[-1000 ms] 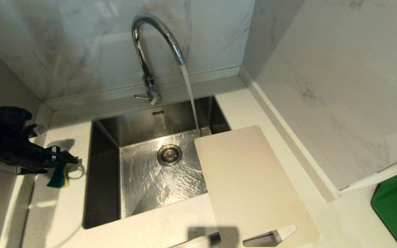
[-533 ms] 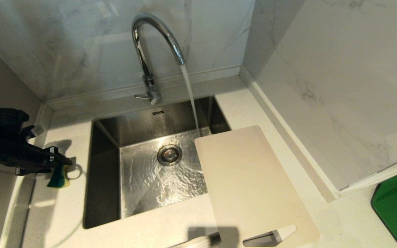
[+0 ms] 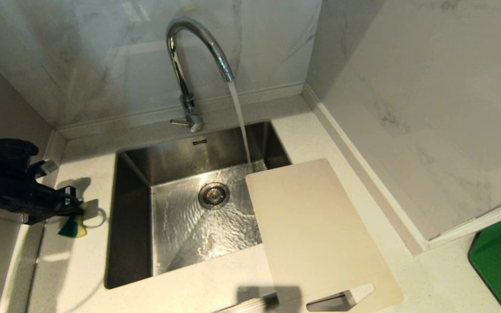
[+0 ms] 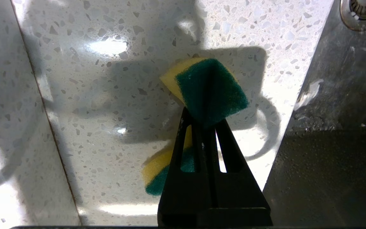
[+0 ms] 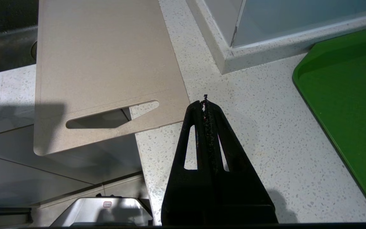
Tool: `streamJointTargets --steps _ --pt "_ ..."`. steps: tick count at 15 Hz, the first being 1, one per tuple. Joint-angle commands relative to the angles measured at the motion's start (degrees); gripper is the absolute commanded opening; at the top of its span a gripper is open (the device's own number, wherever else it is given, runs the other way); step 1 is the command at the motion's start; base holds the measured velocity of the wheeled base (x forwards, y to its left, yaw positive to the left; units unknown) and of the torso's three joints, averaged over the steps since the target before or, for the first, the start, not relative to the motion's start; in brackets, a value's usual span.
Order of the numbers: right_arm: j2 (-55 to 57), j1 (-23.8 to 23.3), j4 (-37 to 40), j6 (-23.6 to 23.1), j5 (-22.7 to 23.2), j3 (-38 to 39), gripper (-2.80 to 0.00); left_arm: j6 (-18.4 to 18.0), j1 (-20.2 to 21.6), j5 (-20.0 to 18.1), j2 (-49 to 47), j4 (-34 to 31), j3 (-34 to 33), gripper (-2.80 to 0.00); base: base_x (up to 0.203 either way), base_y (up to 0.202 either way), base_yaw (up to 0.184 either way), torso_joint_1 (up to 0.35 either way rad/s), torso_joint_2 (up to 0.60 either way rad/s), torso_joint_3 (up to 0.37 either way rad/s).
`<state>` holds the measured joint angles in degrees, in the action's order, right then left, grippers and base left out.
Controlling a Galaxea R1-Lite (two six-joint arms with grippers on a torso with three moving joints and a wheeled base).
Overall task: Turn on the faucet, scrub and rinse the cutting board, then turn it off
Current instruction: Pick up the cleaning cloth, then pick up the cutting board
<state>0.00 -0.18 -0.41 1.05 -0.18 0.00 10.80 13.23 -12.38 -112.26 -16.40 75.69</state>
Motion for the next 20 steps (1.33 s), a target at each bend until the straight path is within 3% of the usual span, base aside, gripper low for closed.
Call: streamJointTargets --steps 1,7,13,20 --pt "0.0 0.01 -0.02 0.01 0.01 0.09 -2.8 0.19 -0.04 -0.02 0.16 -0.04 0.33 -2.8 0.0 0.0 0.0 0.0 0.0 0.0" --pt "0.0 0.01 -0.02 0.01 0.01 0.01 -2.8 0.19 -0.79 -1.05 6.57 -0.96 0.44 -2.8 0.0 0.0 0.0 0.0 0.0 0.0" --pt "0.0 0.01 -0.02 0.01 0.01 0.03 -2.8 -0.13 -1.76 -0.9 19.24 -6.51 4.43 -2.8 0.0 0.0 0.0 0.0 0.0 0.0" --pt "0.0 0.01 -0.02 0.01 0.01 0.09 -2.8 -3.52 -3.87 0.8 34.4 -12.78 9.6 -2.8 0.0 0.0 0.0 0.0 0.0 0.0"
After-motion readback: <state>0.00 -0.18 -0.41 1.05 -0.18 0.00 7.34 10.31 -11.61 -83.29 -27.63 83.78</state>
